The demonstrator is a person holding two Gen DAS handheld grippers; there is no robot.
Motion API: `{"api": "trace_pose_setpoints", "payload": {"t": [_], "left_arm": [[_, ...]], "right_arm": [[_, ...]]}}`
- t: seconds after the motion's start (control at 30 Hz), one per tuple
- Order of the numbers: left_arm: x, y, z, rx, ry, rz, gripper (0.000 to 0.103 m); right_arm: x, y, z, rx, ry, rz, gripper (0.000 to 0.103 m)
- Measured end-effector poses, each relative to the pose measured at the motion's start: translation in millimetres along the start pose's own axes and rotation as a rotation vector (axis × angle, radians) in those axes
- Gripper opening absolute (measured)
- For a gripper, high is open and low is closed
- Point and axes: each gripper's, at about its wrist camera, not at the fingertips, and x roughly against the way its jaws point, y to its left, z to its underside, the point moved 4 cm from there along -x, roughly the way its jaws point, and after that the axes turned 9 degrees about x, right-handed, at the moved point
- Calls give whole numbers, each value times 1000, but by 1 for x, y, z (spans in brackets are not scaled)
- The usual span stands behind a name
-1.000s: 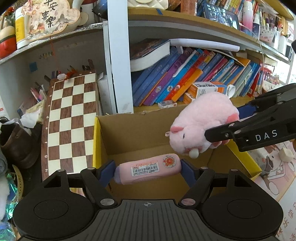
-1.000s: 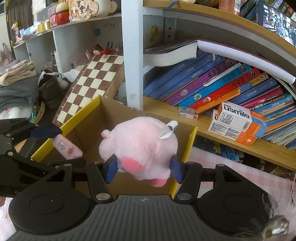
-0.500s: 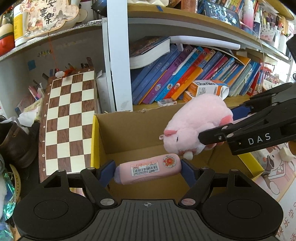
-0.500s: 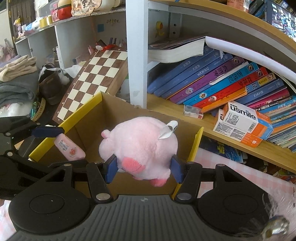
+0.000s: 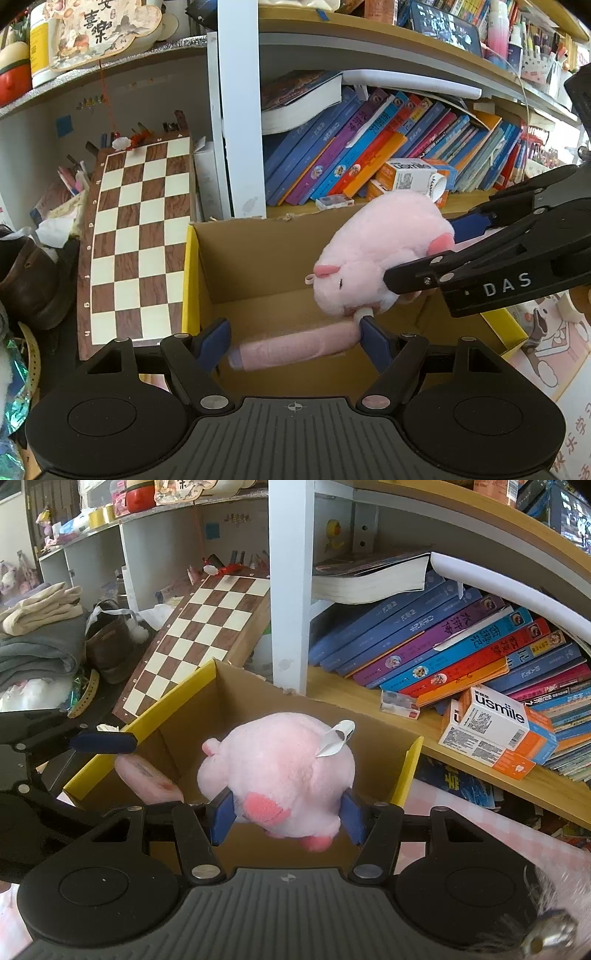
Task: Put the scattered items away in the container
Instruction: 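Lower the eraser into the yellow box and open the left tool while the right tool holds the pig above, then lower the pink plush pig into the box and open the right tool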
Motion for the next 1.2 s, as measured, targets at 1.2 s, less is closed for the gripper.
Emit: {"api": "trace_pose_setpoints", "payload": {"t": [1.2], "left_arm": [[4, 6, 6, 4, 7, -20, 78]], "right_arm": [[-59, 4, -13, 54, 92, -74, 57]]}}
